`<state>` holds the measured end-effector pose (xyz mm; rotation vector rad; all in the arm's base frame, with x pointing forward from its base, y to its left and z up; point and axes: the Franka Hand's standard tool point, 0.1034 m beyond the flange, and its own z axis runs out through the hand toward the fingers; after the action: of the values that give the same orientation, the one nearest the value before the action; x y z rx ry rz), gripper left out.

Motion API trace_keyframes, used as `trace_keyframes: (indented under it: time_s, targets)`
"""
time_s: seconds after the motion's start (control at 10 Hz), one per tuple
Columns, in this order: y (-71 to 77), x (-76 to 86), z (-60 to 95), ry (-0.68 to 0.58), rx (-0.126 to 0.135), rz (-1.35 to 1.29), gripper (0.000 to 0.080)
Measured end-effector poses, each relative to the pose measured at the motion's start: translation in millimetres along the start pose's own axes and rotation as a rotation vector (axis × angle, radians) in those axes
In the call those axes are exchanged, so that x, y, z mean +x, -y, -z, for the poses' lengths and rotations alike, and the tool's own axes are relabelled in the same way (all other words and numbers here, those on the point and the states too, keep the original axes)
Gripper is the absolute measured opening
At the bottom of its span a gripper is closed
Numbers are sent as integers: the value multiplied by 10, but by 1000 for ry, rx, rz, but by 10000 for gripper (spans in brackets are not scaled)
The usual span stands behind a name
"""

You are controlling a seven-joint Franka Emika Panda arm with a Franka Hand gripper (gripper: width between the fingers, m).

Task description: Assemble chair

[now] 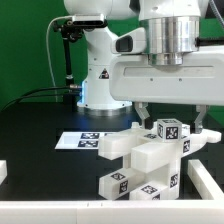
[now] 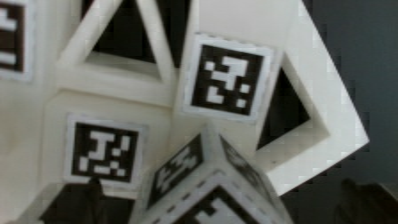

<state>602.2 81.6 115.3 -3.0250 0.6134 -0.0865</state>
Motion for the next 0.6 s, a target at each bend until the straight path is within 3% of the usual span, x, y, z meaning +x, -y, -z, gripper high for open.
trace_keyframes:
  time_s: [0.1,0.3,0.5,0.6]
  targets:
    - [-5,-2,-5,-6,-26,200,649]
    - [-7,-2,-6,-5,-25,237,649]
    - [-8,-3,-7,-6,-25,196,389]
    - [-7,-4,-7,-6,-25,159,389]
